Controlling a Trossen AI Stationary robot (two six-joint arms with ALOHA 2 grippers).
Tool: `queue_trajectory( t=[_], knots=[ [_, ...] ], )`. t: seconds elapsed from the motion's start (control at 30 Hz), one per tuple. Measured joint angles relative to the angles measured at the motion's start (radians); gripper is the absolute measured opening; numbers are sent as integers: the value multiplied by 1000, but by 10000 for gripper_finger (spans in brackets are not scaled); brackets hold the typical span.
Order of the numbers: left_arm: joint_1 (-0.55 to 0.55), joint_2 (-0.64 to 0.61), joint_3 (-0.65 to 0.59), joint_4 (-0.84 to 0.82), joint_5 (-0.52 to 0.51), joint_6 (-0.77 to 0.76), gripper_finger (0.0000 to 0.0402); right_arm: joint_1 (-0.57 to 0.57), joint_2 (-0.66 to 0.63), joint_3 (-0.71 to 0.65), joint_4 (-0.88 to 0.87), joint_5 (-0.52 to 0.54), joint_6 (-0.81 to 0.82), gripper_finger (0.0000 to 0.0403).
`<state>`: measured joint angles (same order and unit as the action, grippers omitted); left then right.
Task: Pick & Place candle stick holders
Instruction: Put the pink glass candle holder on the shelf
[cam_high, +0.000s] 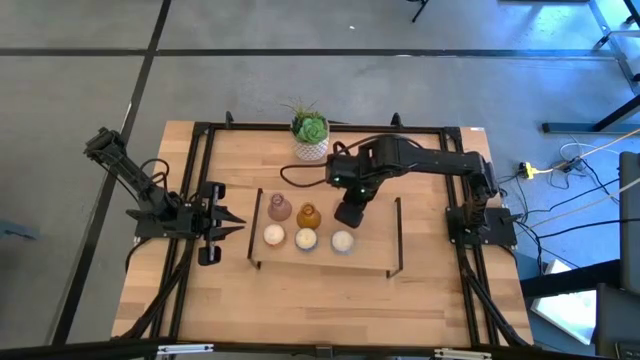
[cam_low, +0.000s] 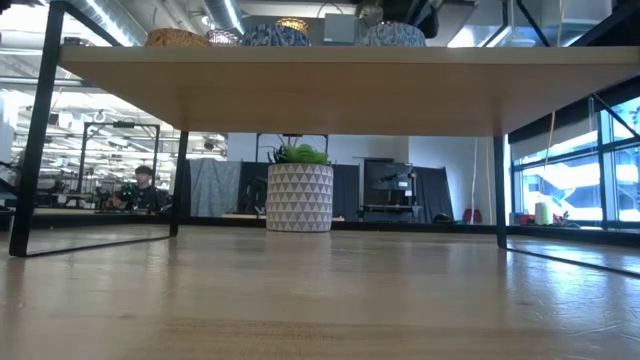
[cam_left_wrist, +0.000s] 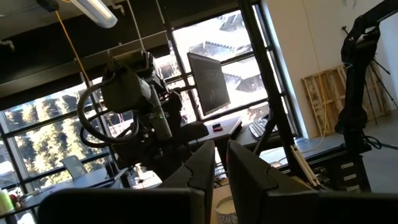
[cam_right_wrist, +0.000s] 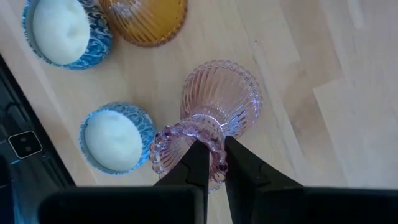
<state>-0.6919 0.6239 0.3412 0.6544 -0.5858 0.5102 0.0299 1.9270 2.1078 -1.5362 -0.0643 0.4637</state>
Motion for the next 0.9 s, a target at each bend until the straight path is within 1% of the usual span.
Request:
queue_trajectory(
  t=[0.3,0.53,0.9],
  knots=[
    [0,0,0,0,0,0,36,24,0,0,4,-9,0,28],
    [0,0,0,0,1,0,36,51,12,0,66,-20,-8,28],
    [0,0,0,0,1,0,36,47,16,2,18,-17,-7,28]
  ],
)
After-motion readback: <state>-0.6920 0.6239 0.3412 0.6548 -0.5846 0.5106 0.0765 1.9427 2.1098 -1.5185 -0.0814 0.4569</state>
